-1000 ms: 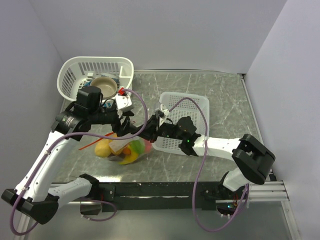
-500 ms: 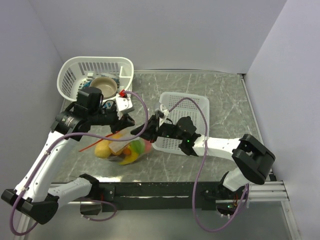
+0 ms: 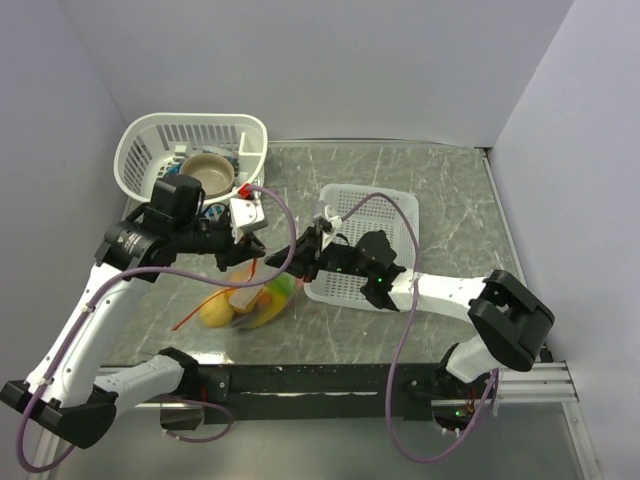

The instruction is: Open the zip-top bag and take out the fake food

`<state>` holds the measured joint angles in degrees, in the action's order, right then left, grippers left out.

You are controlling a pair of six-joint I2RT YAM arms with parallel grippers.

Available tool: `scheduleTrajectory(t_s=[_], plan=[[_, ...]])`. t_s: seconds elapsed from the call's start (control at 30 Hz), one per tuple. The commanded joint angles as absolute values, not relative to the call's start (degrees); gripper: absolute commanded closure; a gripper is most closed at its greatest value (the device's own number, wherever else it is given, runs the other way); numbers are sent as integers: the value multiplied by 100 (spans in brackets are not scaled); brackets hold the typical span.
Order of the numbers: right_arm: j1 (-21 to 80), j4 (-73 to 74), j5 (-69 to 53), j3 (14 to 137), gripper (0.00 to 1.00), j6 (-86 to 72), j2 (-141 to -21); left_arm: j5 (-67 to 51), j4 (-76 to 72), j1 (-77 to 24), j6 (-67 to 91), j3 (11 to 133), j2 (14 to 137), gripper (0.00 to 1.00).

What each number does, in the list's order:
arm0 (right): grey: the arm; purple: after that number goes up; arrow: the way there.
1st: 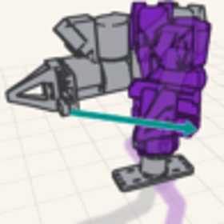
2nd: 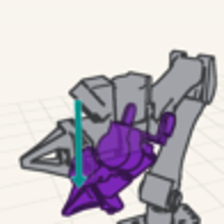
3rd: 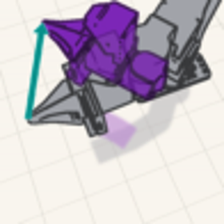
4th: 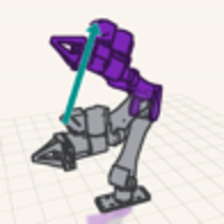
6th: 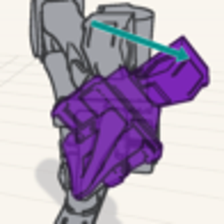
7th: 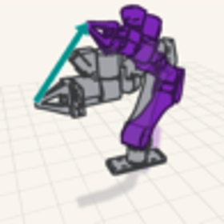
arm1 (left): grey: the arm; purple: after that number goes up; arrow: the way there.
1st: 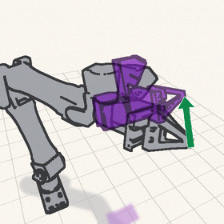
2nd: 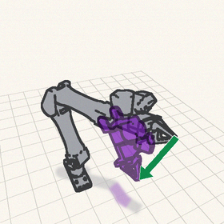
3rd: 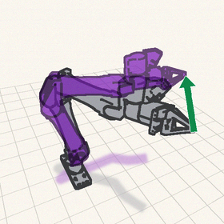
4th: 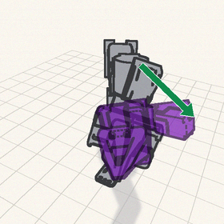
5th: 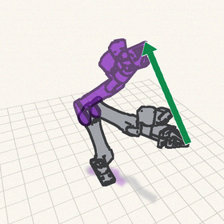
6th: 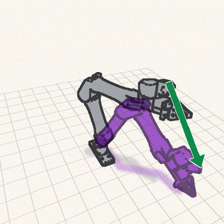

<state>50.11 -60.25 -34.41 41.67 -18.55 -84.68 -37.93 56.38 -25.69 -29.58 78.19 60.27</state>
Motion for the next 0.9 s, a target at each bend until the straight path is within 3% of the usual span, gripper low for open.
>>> scheduleTrajectory(t_s=[0.0,0.03,0.07,0.17,0.23,0.3,0.5,0.63,0.8,0.87], plan=[[4913,-5854,-3726,4552,74,-1688,-8288,-3867,6073,-2549,-3050,8121,6046,87],[4922,-5532,-3979,4596,44,-1505,-8288,-3919,6099,-2549,-3050,8191,6082,86],[4957,-5241,-4008,4718,37,-1303,-8253,-3998,6126,-2549,-3050,8235,6117,86],[5027,-4176,-3543,4677,31,-336,-7885,-4060,6319,-2549,-3146,8437,6293,86],[5027,-4035,-3279,4527,17,155,-7542,-4078,6433,-2549,-3269,8542,6389,87],[5027,-3982,-3050,4421,11,368,-7340,-4122,6521,-2549,-3313,8578,6442,86],[5019,-3377,-3917,5026,14,519,-7671,-4403,6767,-2549,-3331,8763,6662,86],[5010,-3234,-4227,5229,28,536,-7998,-4395,6864,-2549,-3357,8894,6680,85],[4992,-3550,-4376,5238,35,334,-8209,-4509,6908,-2558,-3357,8903,6732,84],[5001,-3551,-4508,5317,51,299,-8279,-4535,6935,-2566,-3357,8886,6759,84]])
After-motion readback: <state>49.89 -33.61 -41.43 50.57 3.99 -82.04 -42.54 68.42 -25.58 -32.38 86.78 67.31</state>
